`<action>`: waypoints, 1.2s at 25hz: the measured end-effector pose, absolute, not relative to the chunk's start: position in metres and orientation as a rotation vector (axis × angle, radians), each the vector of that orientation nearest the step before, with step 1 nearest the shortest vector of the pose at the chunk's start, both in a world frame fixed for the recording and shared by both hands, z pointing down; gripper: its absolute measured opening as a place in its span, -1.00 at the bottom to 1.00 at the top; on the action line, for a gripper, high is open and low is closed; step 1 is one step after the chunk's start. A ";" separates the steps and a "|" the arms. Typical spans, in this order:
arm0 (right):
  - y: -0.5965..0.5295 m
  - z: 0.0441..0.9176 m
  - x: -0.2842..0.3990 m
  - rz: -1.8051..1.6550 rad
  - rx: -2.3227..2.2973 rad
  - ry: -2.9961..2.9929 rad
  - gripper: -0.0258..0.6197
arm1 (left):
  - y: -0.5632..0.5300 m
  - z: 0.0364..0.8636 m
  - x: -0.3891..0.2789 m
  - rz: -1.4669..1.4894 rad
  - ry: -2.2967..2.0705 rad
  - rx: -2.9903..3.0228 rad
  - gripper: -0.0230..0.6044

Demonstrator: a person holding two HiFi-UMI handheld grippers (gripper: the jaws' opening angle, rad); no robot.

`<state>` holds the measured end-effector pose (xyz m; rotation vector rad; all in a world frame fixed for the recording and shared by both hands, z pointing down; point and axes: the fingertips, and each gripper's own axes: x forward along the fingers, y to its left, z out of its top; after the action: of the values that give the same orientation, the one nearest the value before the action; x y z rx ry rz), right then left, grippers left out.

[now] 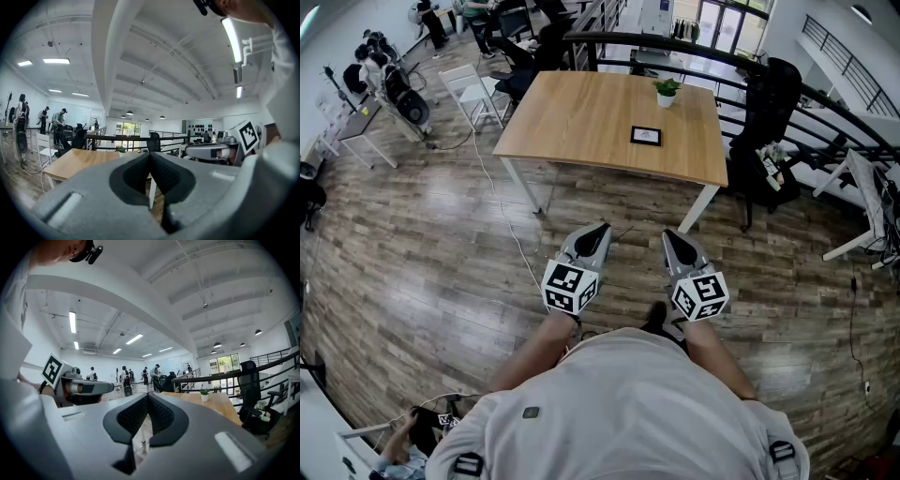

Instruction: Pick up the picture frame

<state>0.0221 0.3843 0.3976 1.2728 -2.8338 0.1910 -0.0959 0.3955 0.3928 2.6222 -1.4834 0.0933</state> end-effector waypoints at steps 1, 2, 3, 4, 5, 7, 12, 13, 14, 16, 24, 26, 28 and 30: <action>0.384 0.399 0.023 0.191 1.272 -2.833 -0.89 | 0.395 0.394 -0.095 0.094 -1.480 2.621 -0.91; 0.384 0.400 0.023 0.192 1.271 -2.833 -0.89 | 0.395 0.395 -0.093 0.095 -1.477 2.621 -0.91; 0.383 0.401 0.025 0.193 1.271 -2.833 -0.89 | 0.394 0.396 -0.092 0.096 -1.475 2.620 -0.91; 0.381 0.401 0.026 0.195 1.270 -2.833 -0.89 | 0.392 0.396 -0.090 0.096 -1.473 2.619 -0.91; 0.379 0.401 0.027 0.196 1.269 -2.832 -0.89 | 0.389 0.396 -0.089 0.096 -1.473 2.619 -0.91; 0.374 0.403 0.030 0.204 1.267 -2.832 -0.89 | 0.384 0.395 -0.087 0.100 -1.478 2.617 -0.91; 0.358 0.406 0.038 0.202 1.242 -2.863 -0.89 | 0.366 0.400 -0.080 0.111 -1.491 2.600 -0.91; 0.354 0.406 0.039 0.200 1.235 -2.871 -0.89 | 0.362 0.401 -0.078 0.113 -1.492 2.596 -0.91; 0.351 0.406 0.040 0.200 1.228 -2.876 -0.89 | 0.358 0.402 -0.076 0.116 -1.494 2.591 -0.91; 0.342 0.408 0.045 0.202 1.218 -2.876 -0.89 | 0.349 0.405 -0.070 0.124 -1.494 2.583 -0.91; 0.281 0.422 0.101 0.264 1.199 -2.868 -0.89 | 0.289 0.417 -0.013 0.158 -1.480 2.573 -0.91; 0.262 0.423 0.121 0.276 1.195 -2.860 -0.89 | 0.274 0.419 0.005 0.169 -1.474 2.579 -0.91; 0.246 0.424 0.138 0.289 1.184 -2.855 -0.89 | 0.257 0.419 0.022 0.175 -1.473 2.580 -0.91; 0.233 0.426 0.157 0.298 1.185 -2.853 -0.89 | 0.242 0.418 0.042 0.178 -1.469 2.589 -0.91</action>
<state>0.1573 0.2327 0.4258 1.1847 -2.8531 0.2976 0.0417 0.2424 0.4176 2.5887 -1.4686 0.1778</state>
